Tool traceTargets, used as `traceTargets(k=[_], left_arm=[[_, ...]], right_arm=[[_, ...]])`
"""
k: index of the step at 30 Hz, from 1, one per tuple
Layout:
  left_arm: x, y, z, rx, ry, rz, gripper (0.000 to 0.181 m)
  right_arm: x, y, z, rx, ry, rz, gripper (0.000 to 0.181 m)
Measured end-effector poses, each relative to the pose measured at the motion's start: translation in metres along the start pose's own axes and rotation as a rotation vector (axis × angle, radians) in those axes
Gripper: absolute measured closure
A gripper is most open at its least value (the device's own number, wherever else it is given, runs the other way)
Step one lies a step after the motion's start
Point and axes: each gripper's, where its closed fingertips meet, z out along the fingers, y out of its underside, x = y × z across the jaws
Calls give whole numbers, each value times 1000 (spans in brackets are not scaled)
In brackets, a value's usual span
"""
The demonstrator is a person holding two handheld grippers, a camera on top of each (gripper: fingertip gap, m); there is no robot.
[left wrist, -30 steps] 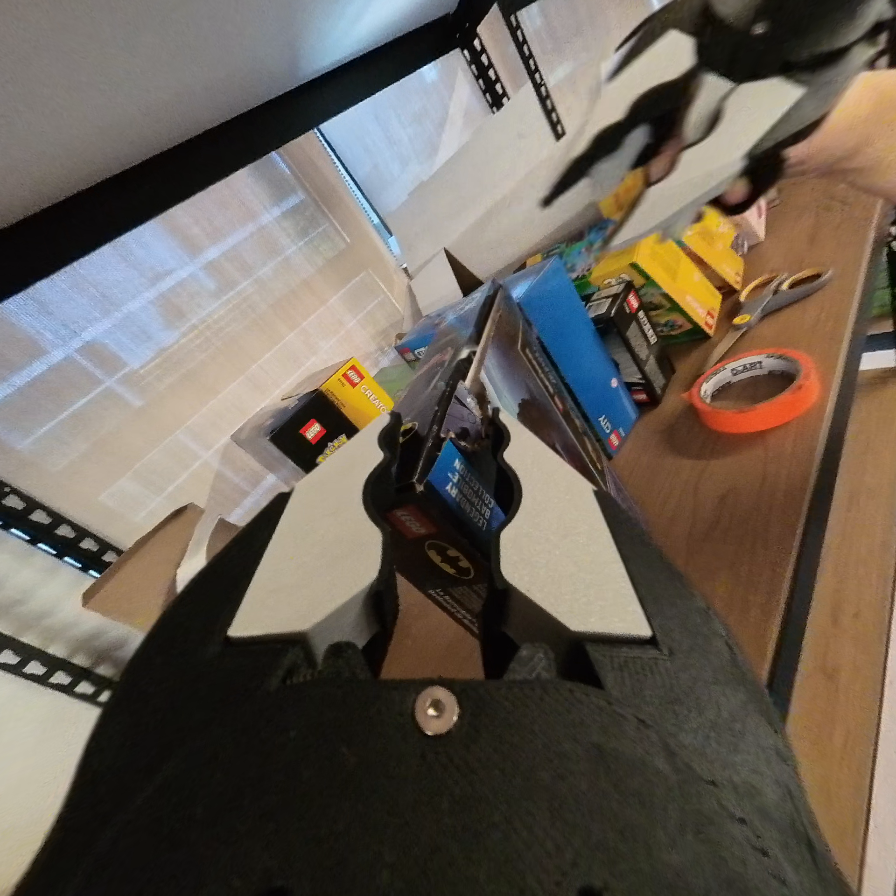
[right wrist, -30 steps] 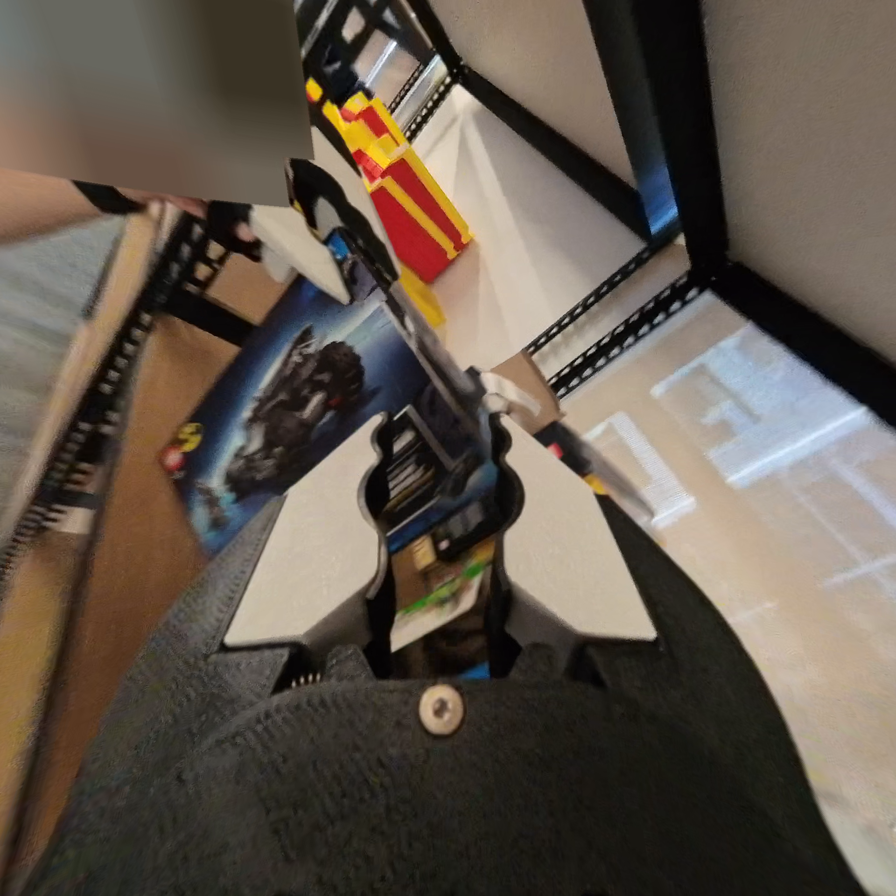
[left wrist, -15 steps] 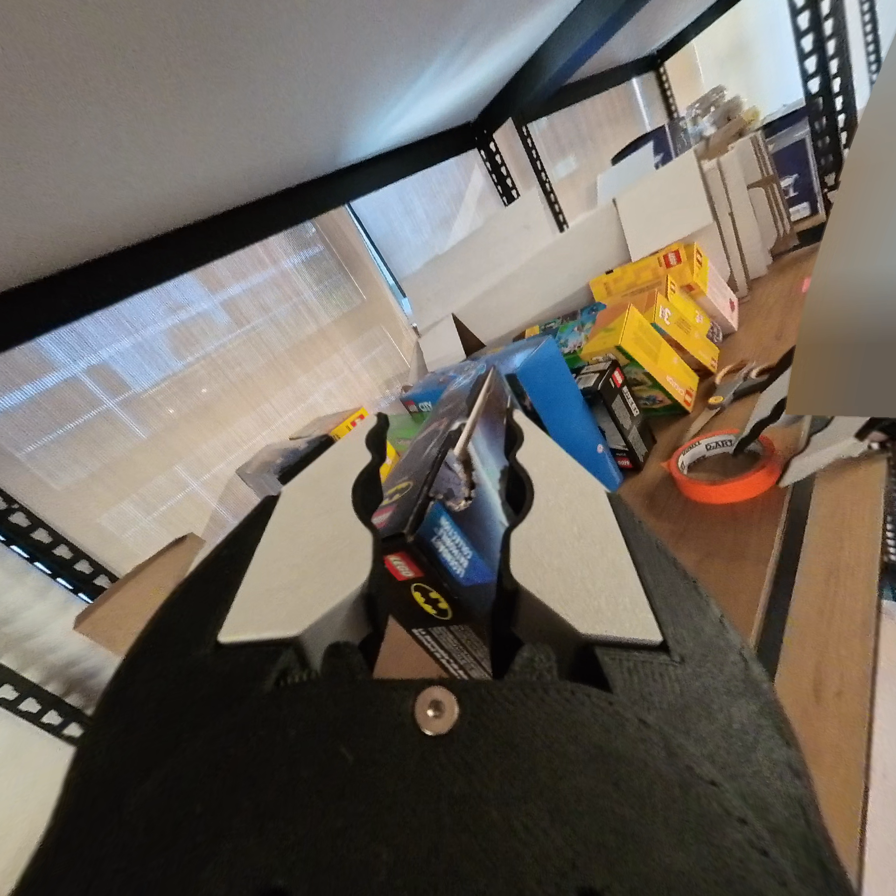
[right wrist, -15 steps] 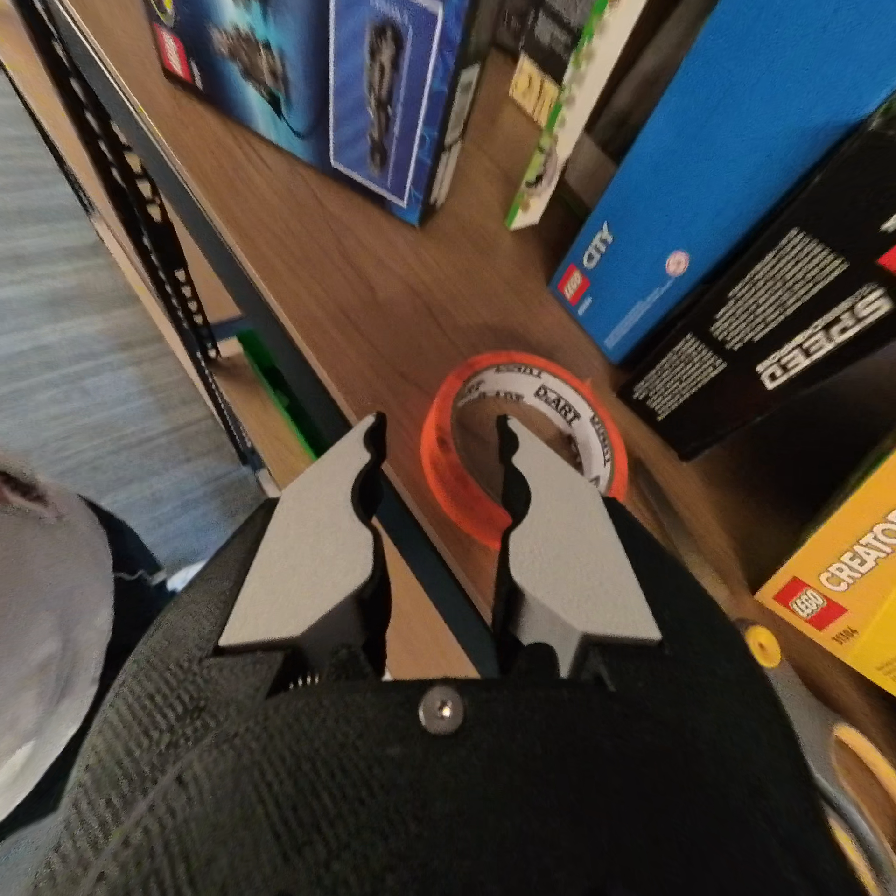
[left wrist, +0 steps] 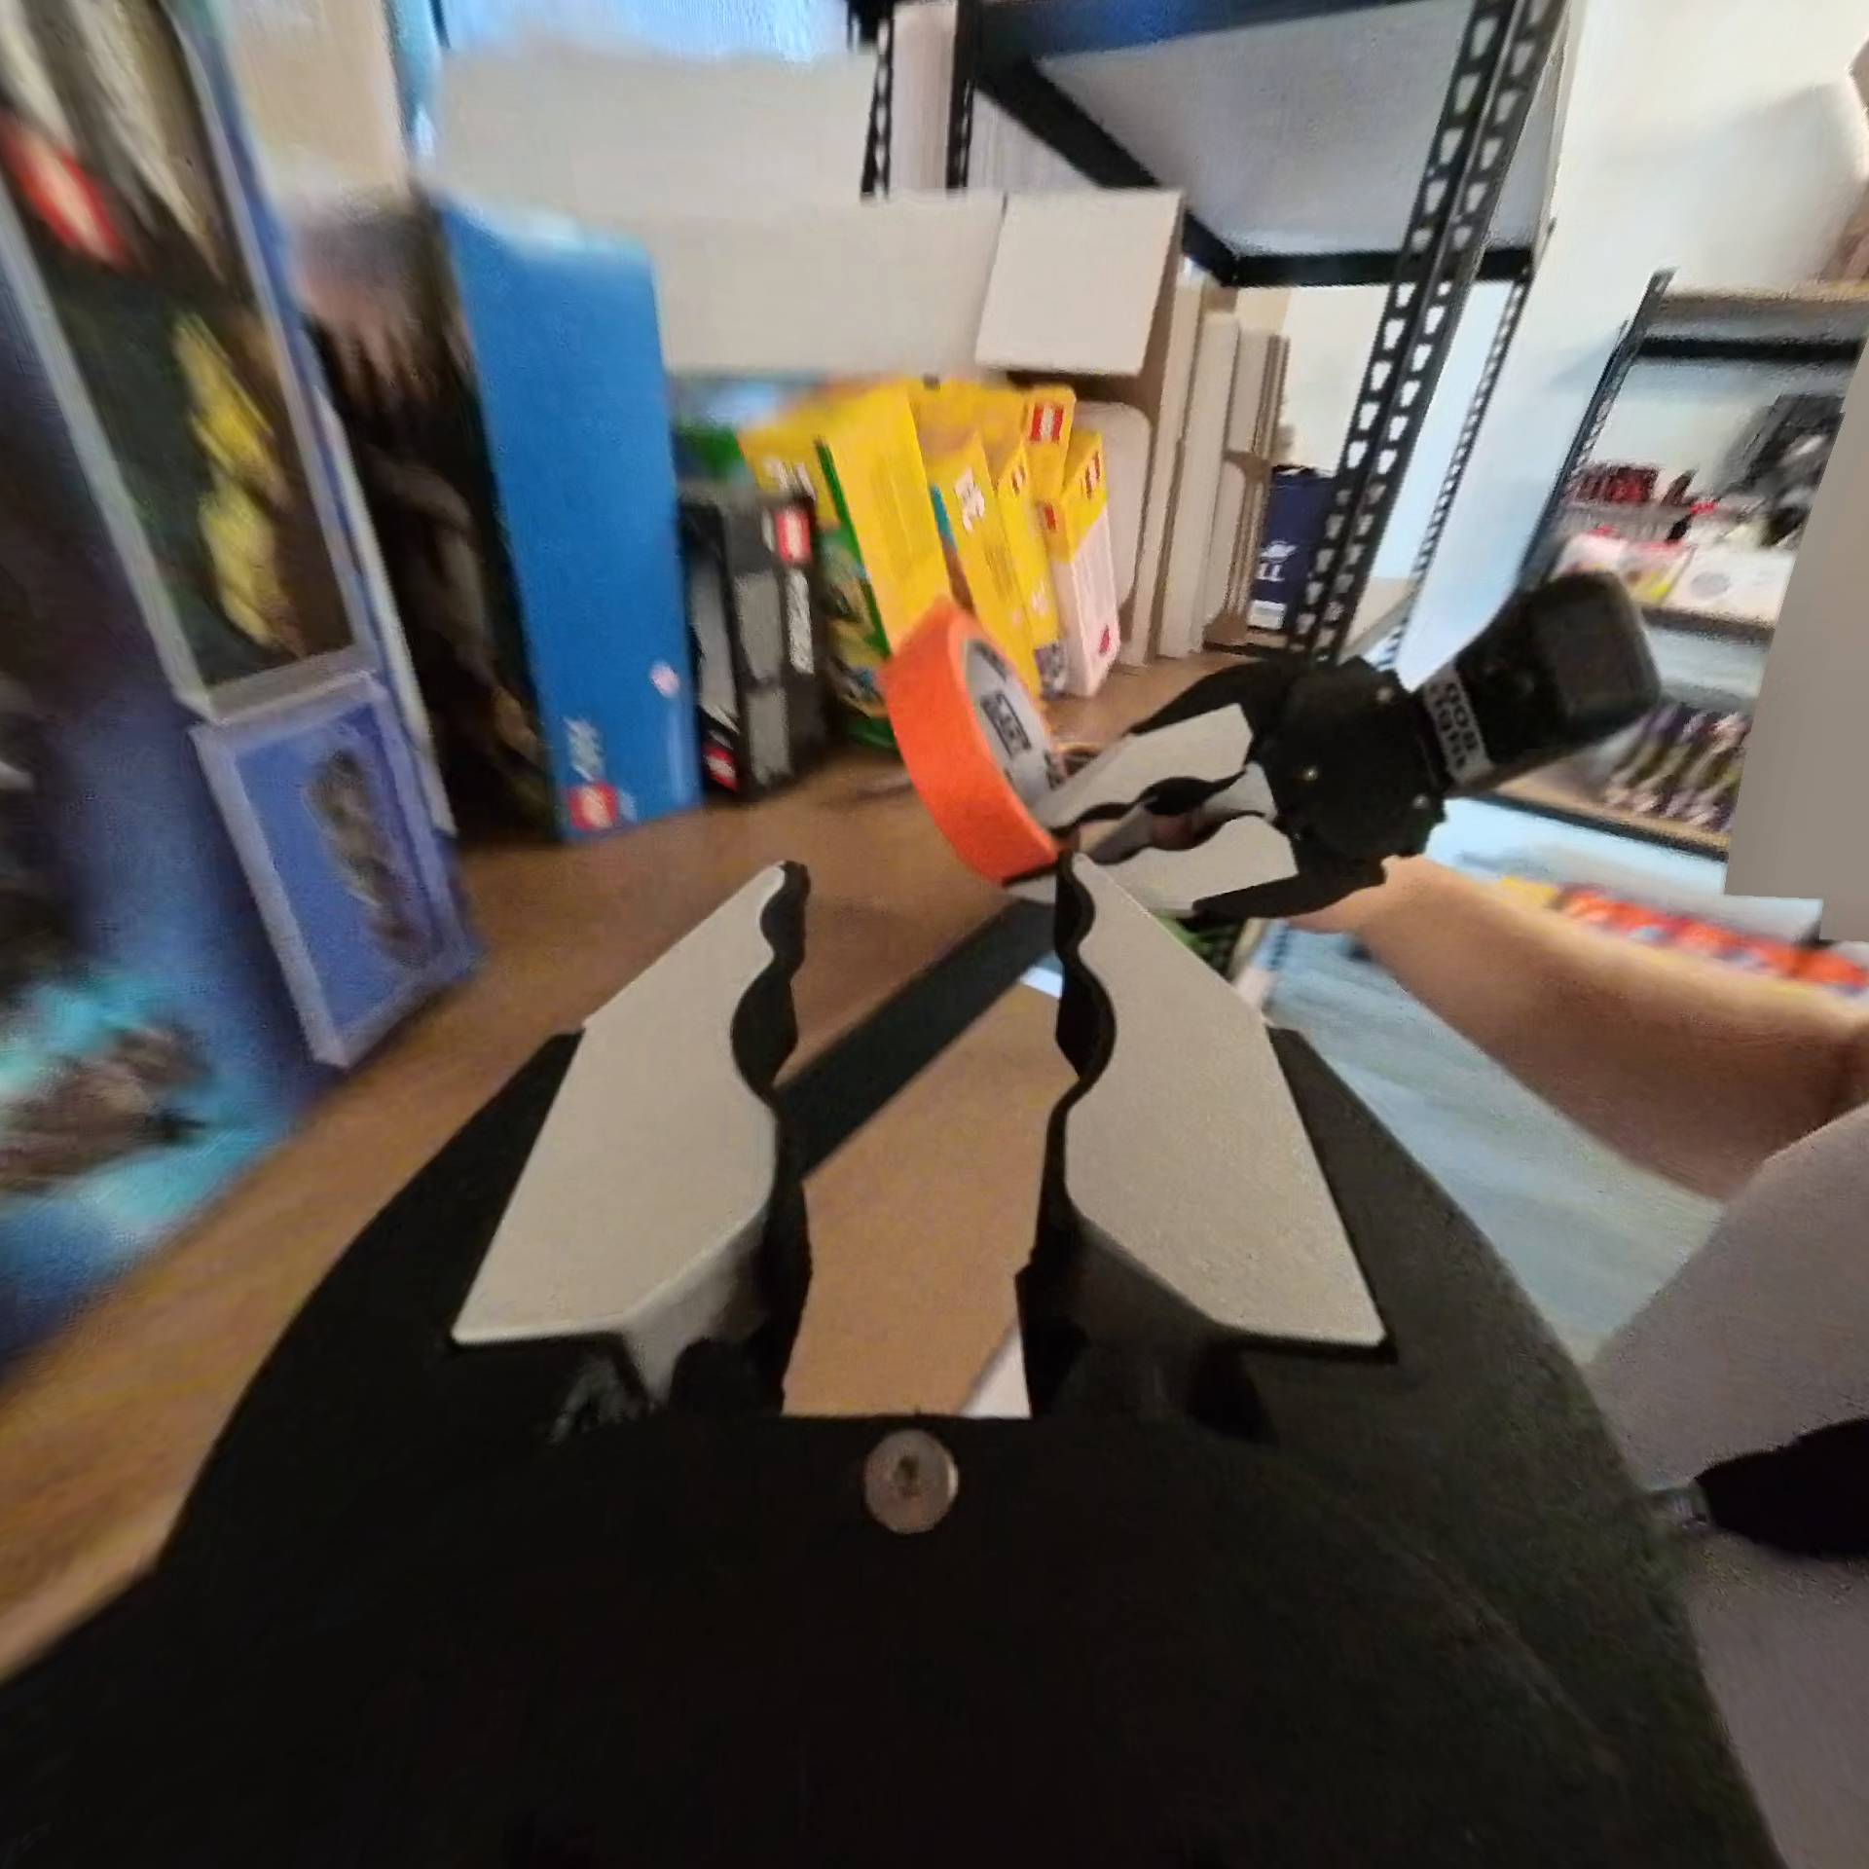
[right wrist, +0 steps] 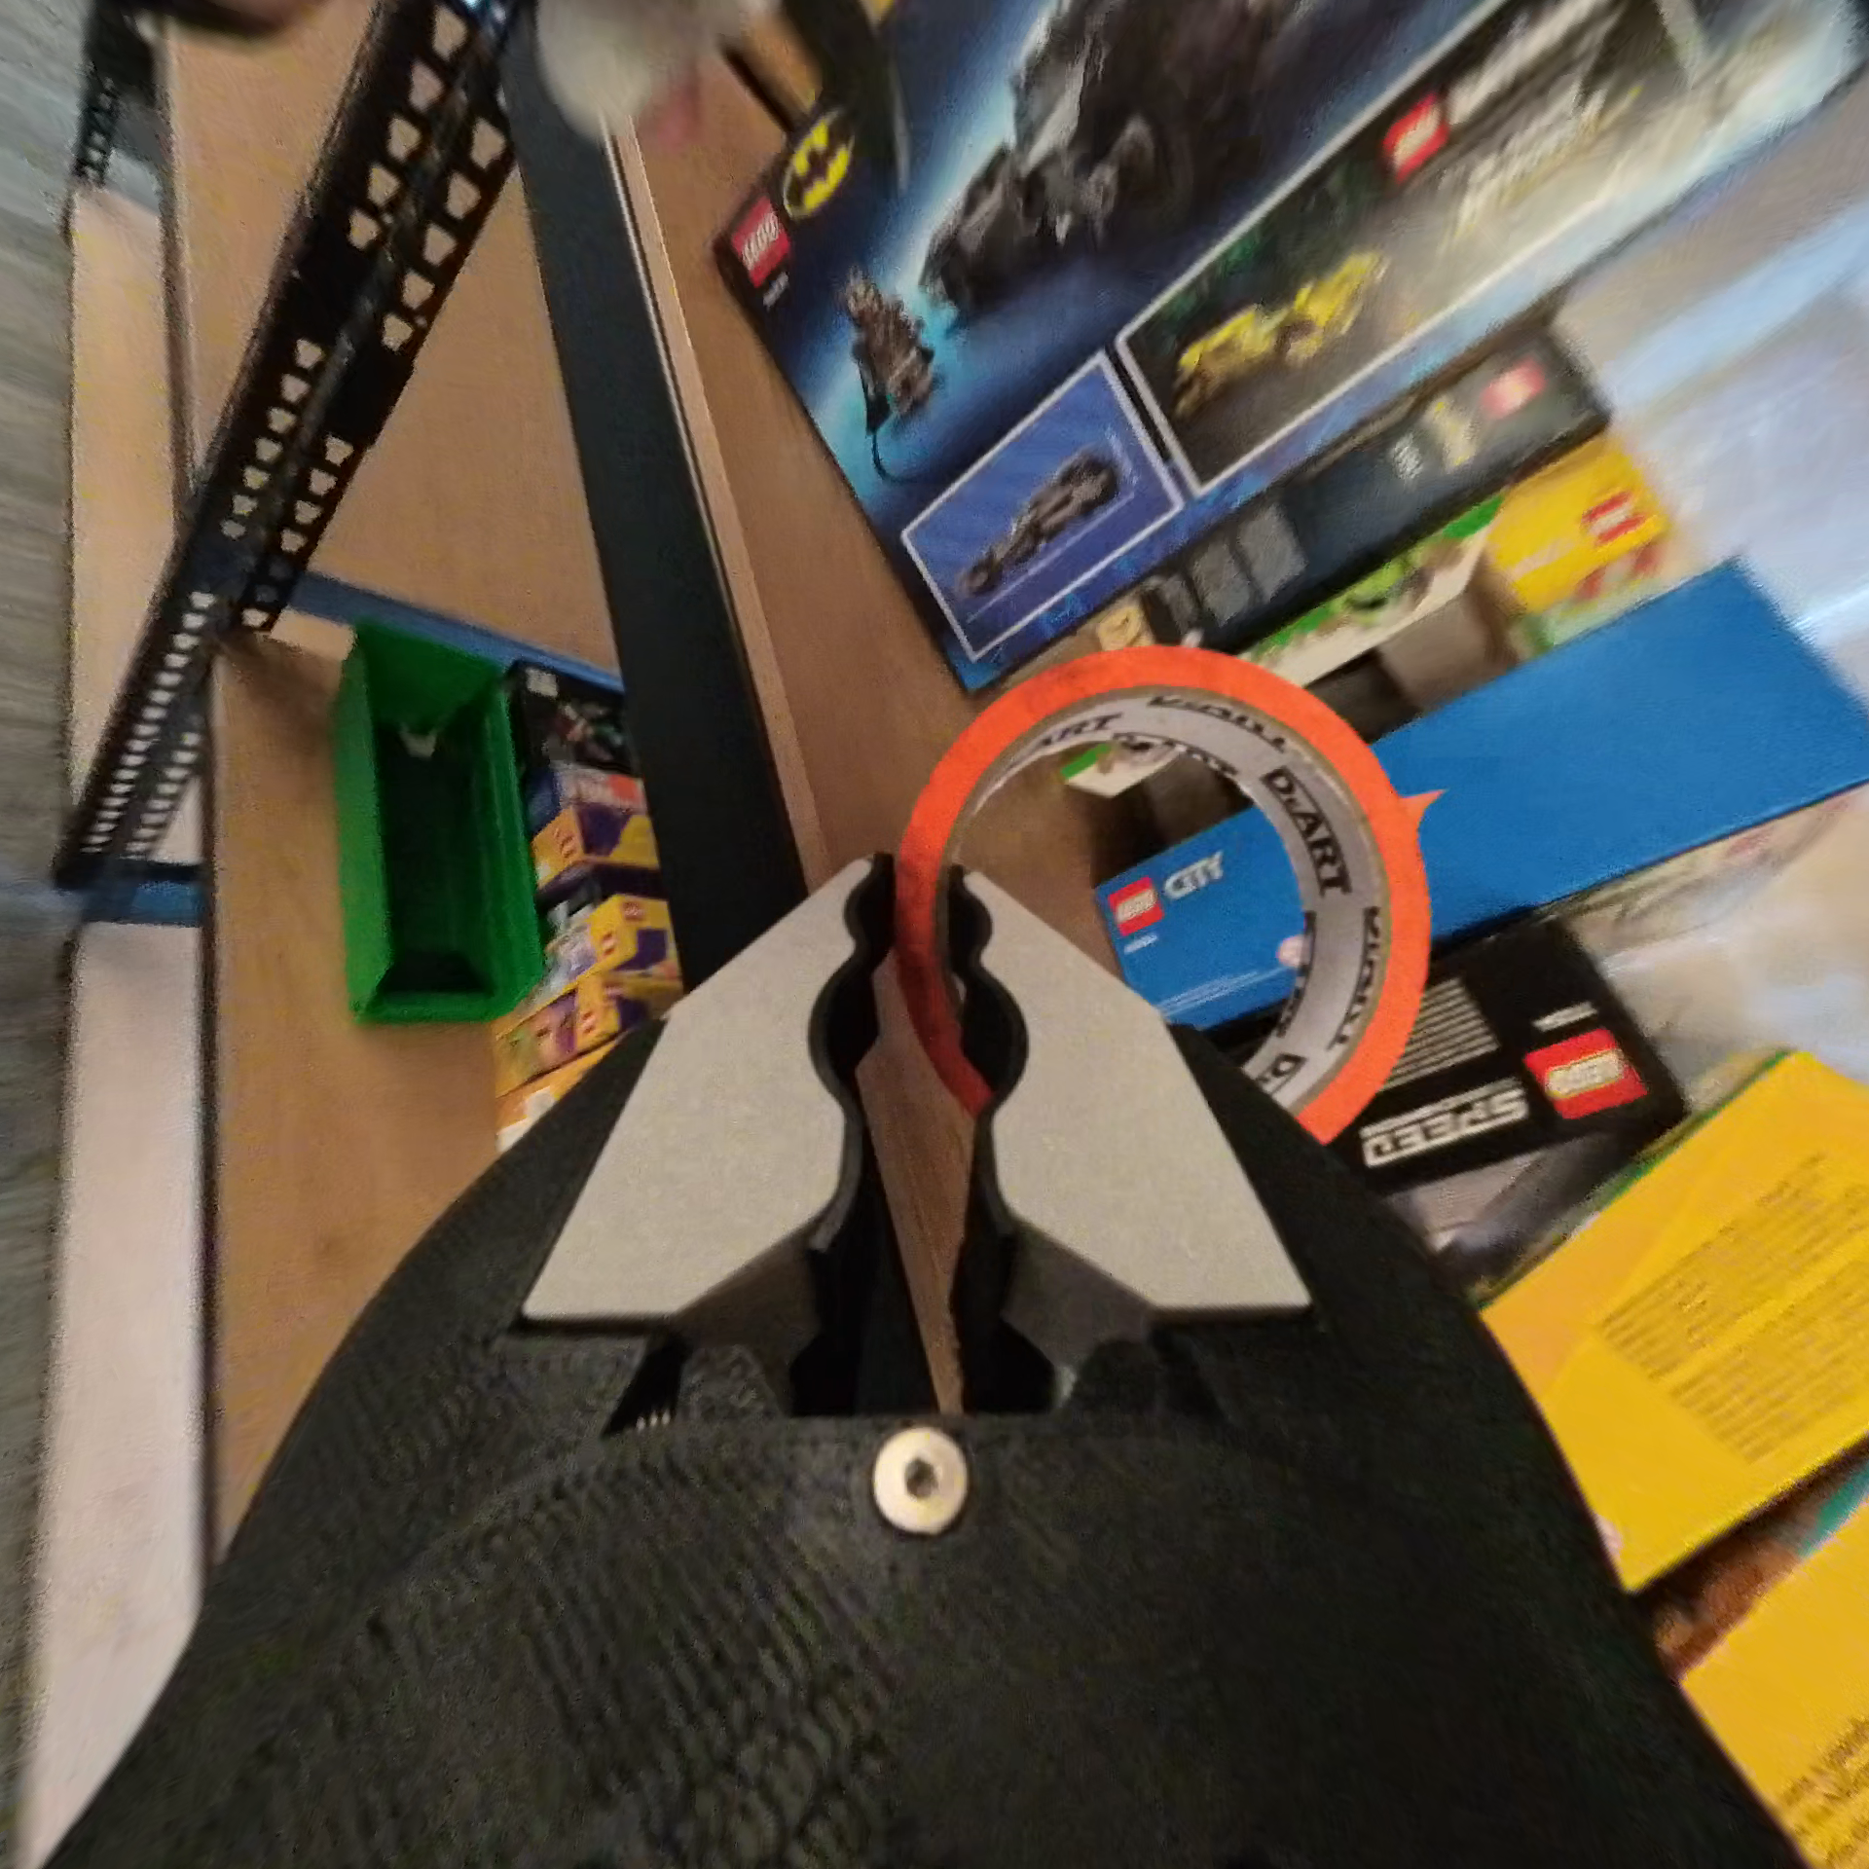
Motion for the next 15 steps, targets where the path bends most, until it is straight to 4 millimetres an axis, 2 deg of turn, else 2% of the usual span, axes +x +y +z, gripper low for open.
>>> traceTargets(k=[2,5,7,9,11,15], left_arm=[[12,21,26,-21,56,-161,131],[25,30,60,-37,136,-337,123],[38,32,78,-65,203,-388,121],[49,38,92,-116,245,-380,122],[65,38,99,-136,317,-334,153],[73,38,107,-131,317,-247,155]], right_arm=[[1,-4,-6,50,53,-81,173],[0,-15,-16,128,117,-216,173],[-5,-20,-22,148,123,-279,173],[-13,-22,-27,170,110,-330,173],[-16,-17,-30,159,119,-360,173],[-12,-13,-37,187,170,-357,173]])
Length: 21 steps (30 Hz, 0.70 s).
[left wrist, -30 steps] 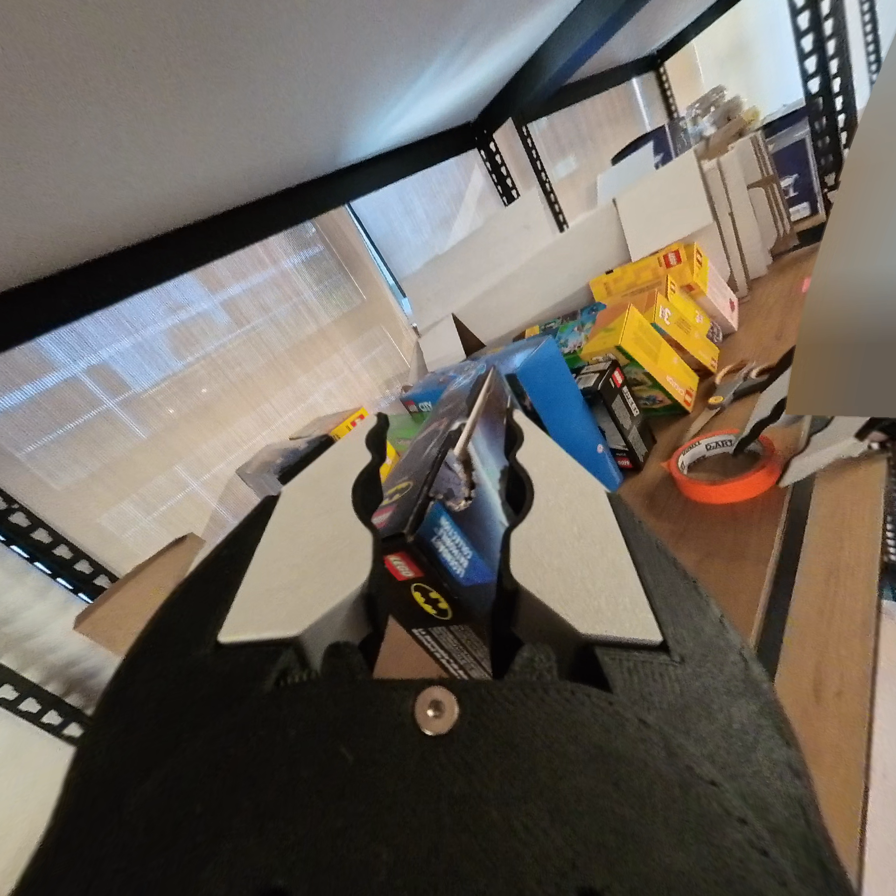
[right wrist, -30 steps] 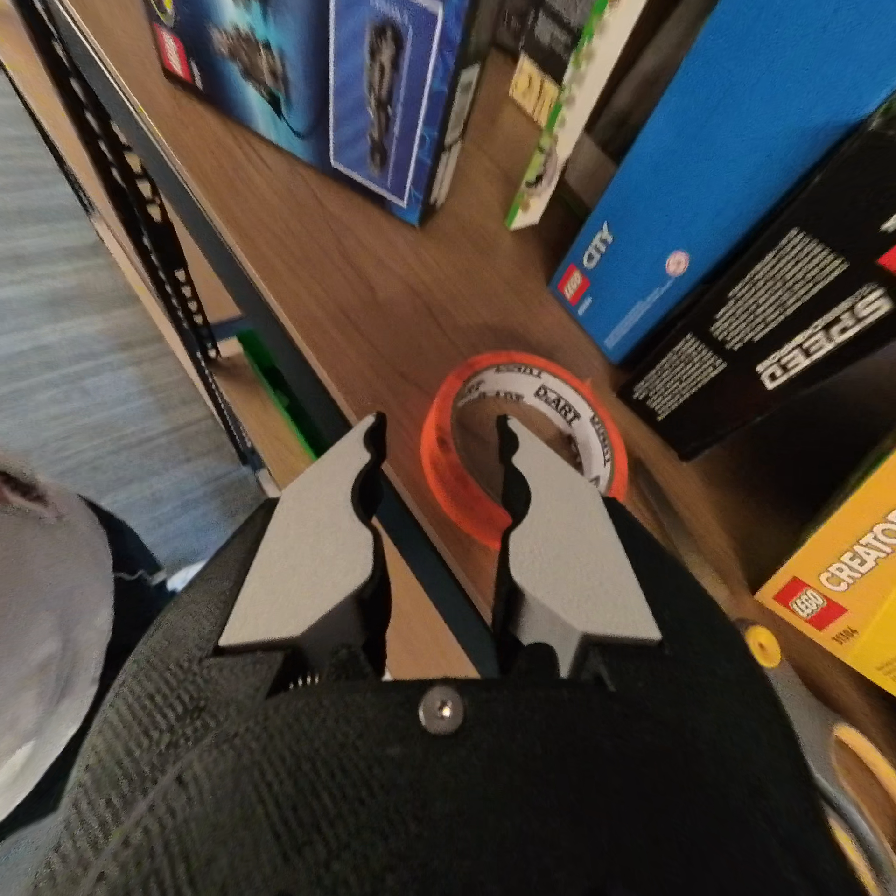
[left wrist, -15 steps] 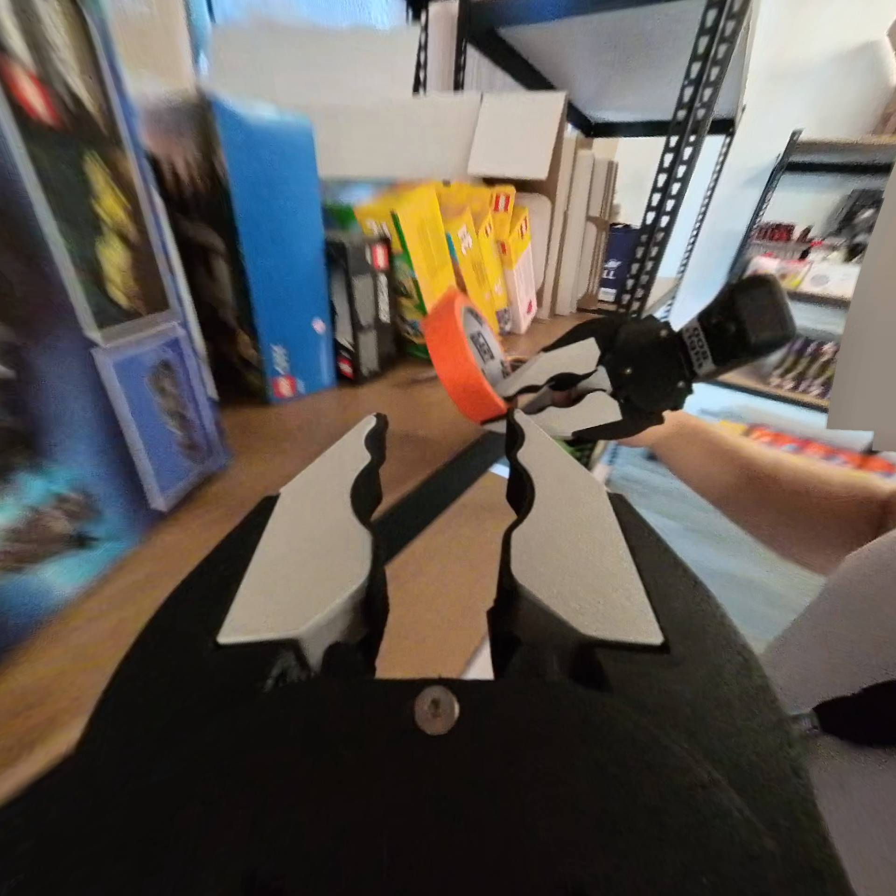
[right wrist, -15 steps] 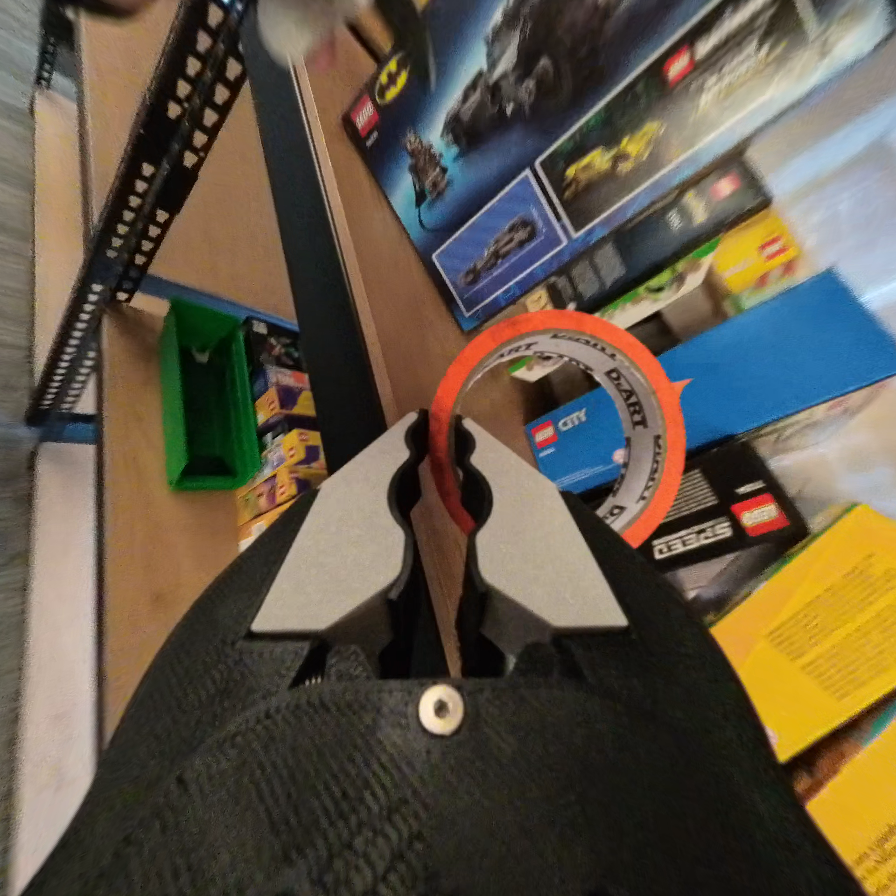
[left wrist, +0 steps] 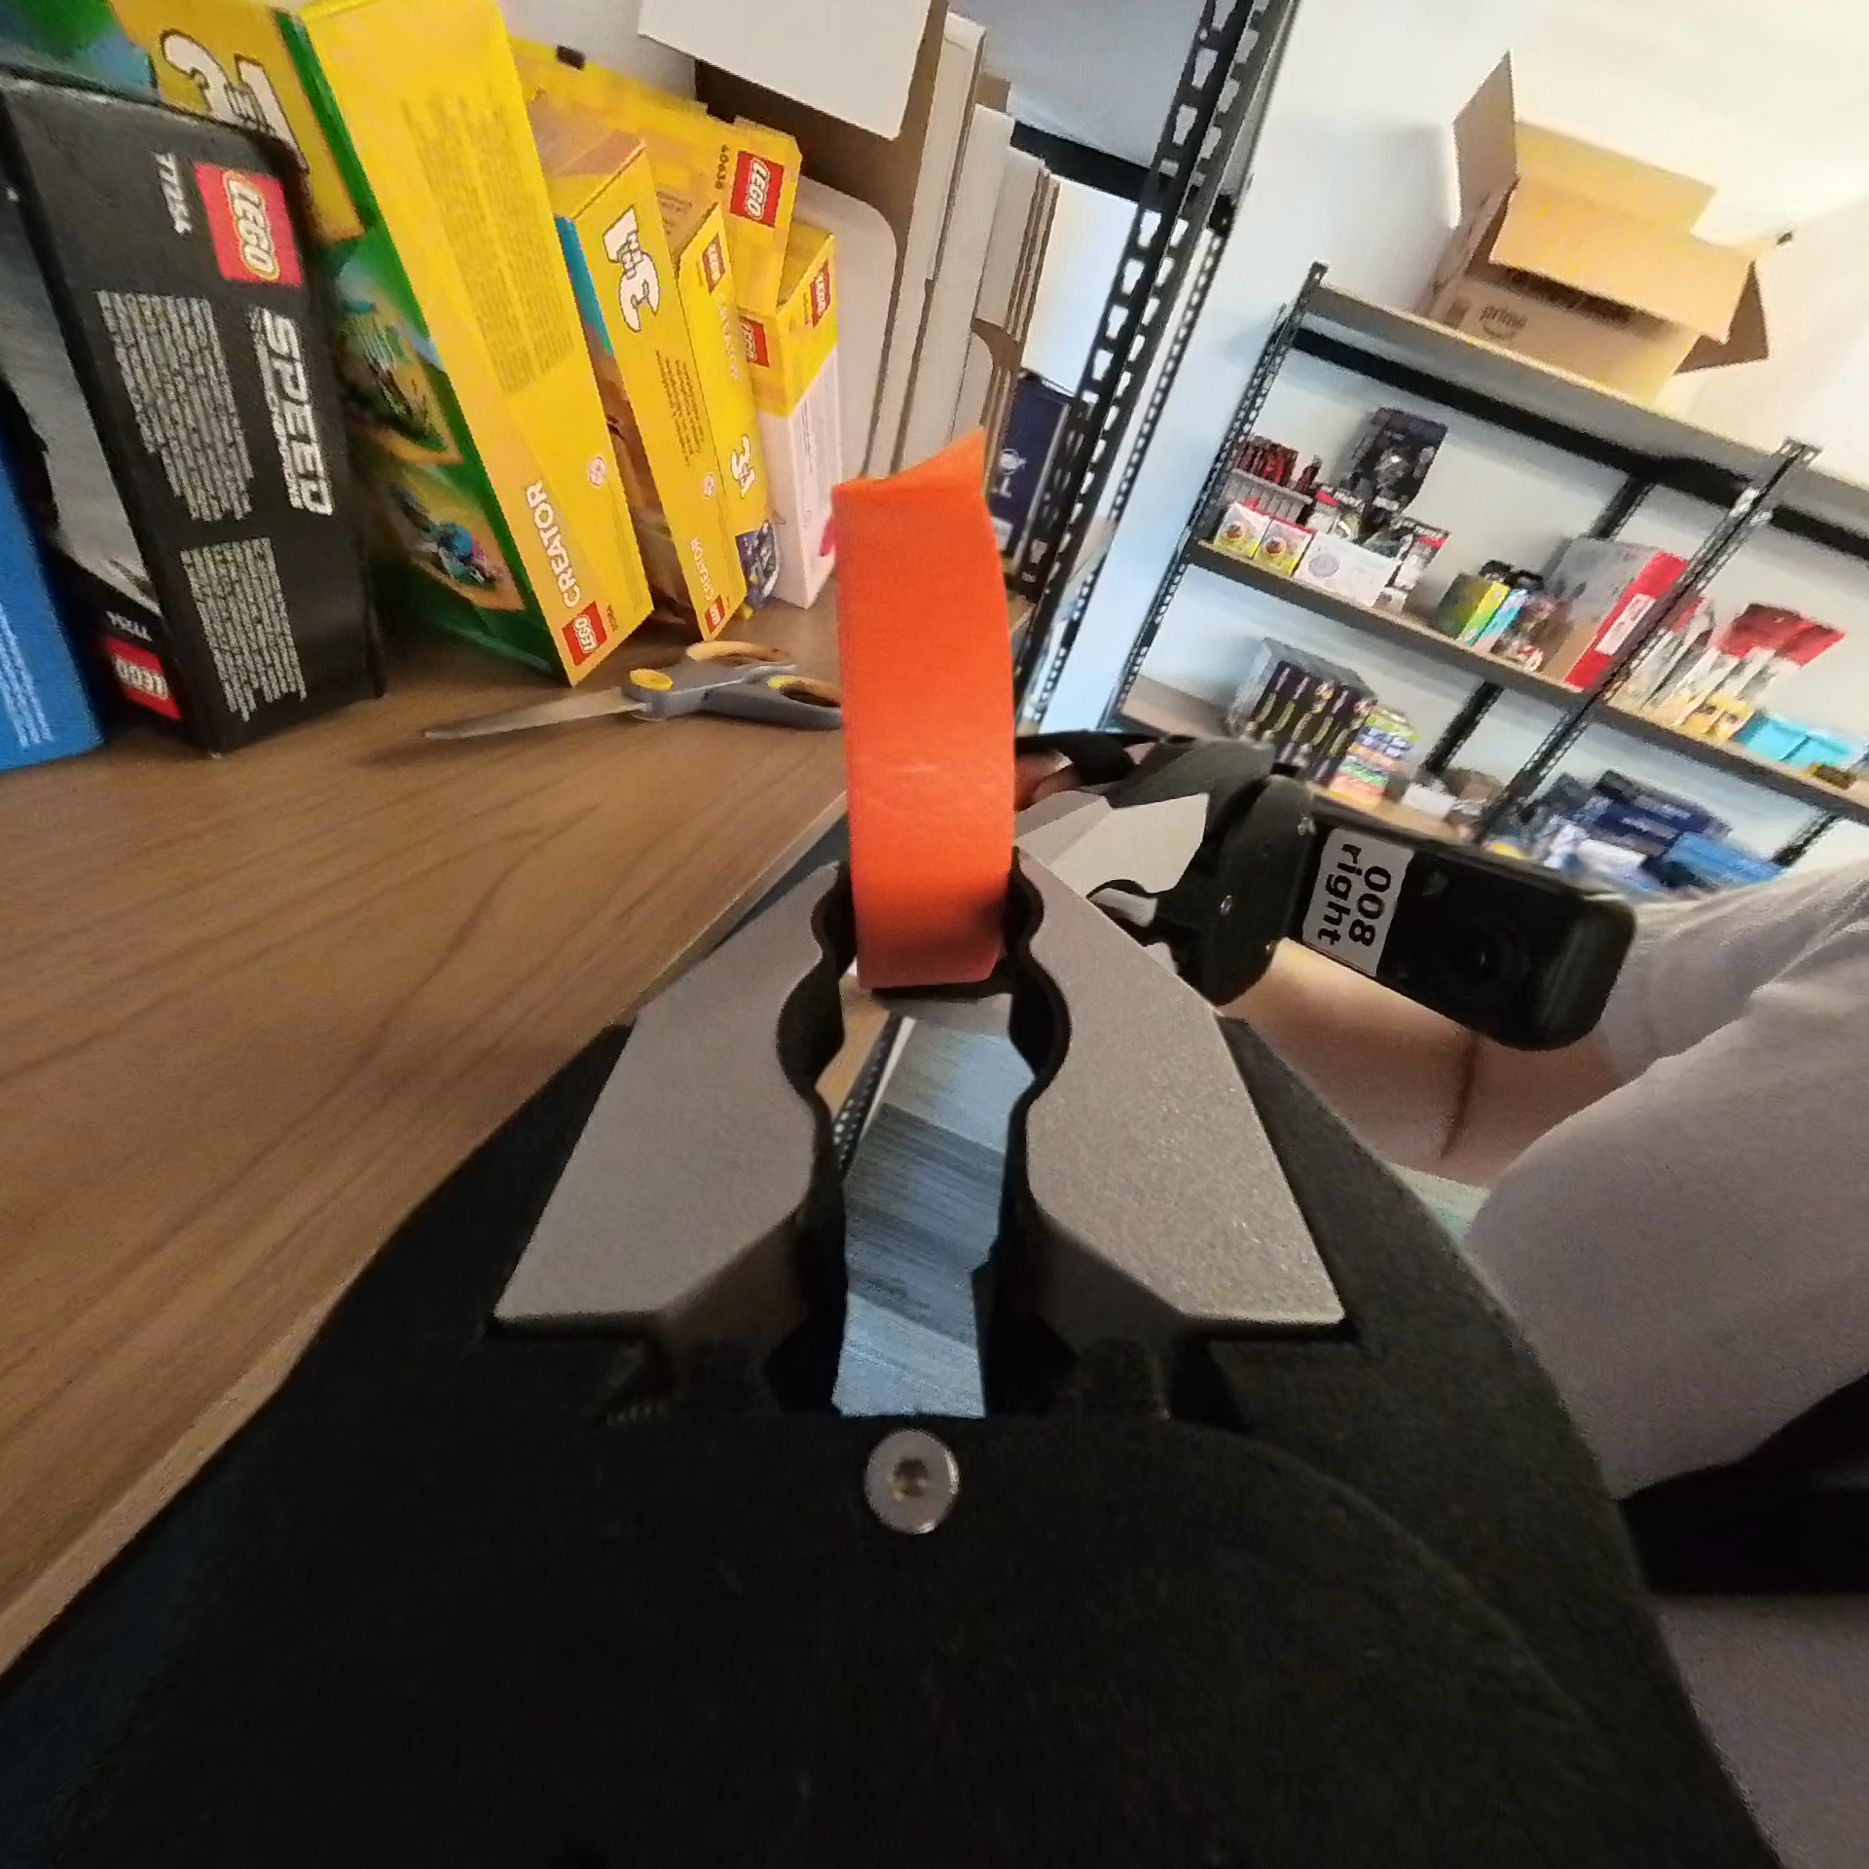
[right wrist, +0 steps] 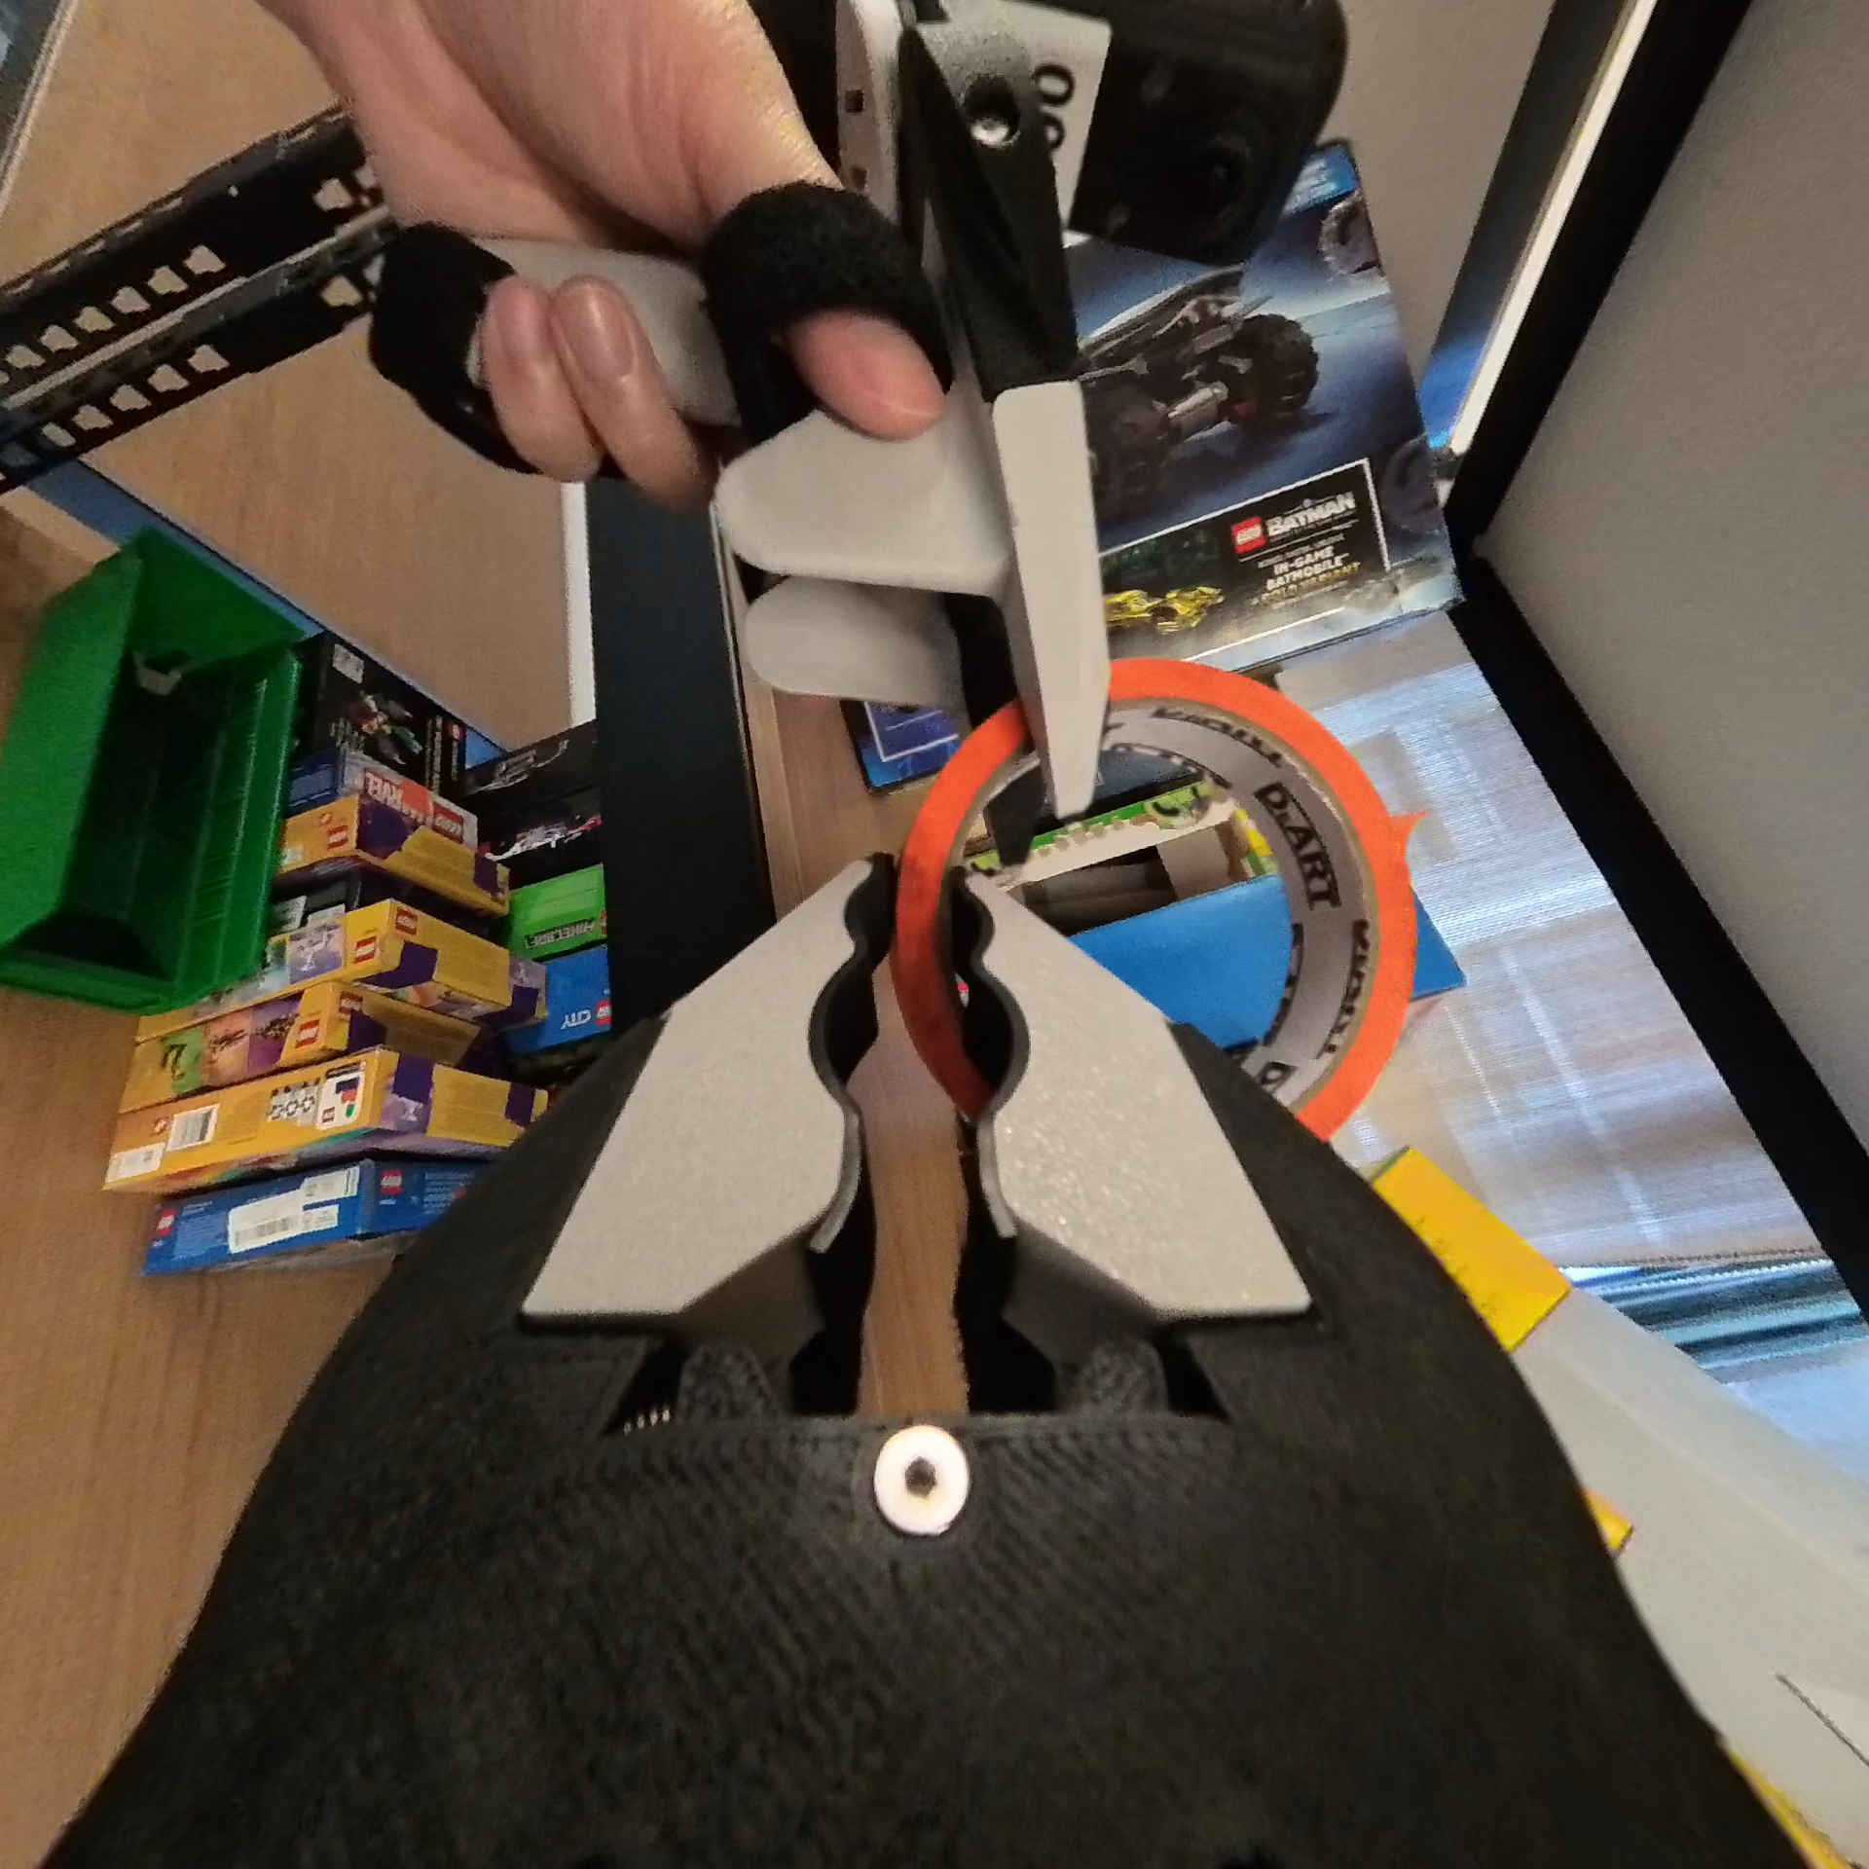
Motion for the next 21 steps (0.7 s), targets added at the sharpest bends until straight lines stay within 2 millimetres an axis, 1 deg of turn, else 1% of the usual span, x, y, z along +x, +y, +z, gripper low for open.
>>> traceTargets(k=[3,5,7,9,11,13,15,17,19,21], left_arm=[[2,-4,3,10,-5,20,155],[3,-10,3,41,19,-23,155],[2,-16,0,76,54,-103,155],[-1,-21,-5,113,92,-183,155],[-1,-26,-11,159,137,-230,155],[4,-30,-10,186,182,-225,155],[11,-34,0,195,206,-197,155],[17,-33,19,172,201,-196,155],[30,-24,41,126,204,-166,155],[48,-16,66,107,222,-107,155]], right_arm=[[6,-3,-4,27,46,52,172],[10,-7,-8,58,64,91,170],[20,-8,-13,76,102,159,161],[30,-9,-21,112,149,279,154],[38,-7,-33,151,197,417,152],[45,-4,-52,219,232,655,151],[48,8,-73,270,224,955,145],[50,14,-98,346,164,1169,143],[49,25,-123,376,63,1310,136],[51,32,-155,452,-53,1386,127]])
